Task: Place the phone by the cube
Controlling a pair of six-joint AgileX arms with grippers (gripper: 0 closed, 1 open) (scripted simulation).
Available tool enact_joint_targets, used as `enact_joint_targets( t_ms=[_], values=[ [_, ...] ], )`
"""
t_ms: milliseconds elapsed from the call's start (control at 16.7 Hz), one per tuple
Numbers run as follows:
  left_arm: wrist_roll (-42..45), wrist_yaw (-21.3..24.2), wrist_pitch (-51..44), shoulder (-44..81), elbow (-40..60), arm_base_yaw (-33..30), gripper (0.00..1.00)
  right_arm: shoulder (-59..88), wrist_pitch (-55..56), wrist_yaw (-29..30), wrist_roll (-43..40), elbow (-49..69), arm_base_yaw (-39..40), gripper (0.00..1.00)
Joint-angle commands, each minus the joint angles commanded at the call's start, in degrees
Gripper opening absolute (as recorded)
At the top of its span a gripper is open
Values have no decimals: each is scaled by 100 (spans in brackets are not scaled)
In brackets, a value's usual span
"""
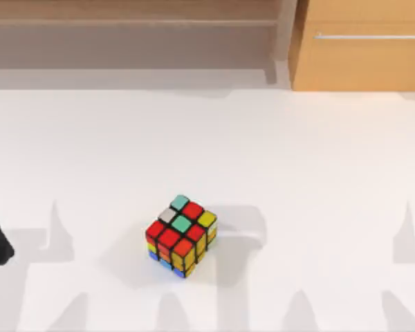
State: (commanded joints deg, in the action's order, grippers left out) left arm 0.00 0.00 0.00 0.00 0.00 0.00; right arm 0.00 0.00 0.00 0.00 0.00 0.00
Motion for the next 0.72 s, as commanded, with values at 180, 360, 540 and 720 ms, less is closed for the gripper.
enact_joint_targets(
  t_ms=[180,360,540,720],
  values=[
    [0,0,0,0,0,0,100,60,-37,1,0,51,-35,100],
    [0,0,0,0,0,0,100,603,-357,-3,0,494,-323,100],
    [0,0,0,0,0,0,100,1693,-919,-17,0,1258,-818,100],
    [0,0,0,0,0,0,100,3266,-1652,-31,2,2192,-1443,100]
  ],
)
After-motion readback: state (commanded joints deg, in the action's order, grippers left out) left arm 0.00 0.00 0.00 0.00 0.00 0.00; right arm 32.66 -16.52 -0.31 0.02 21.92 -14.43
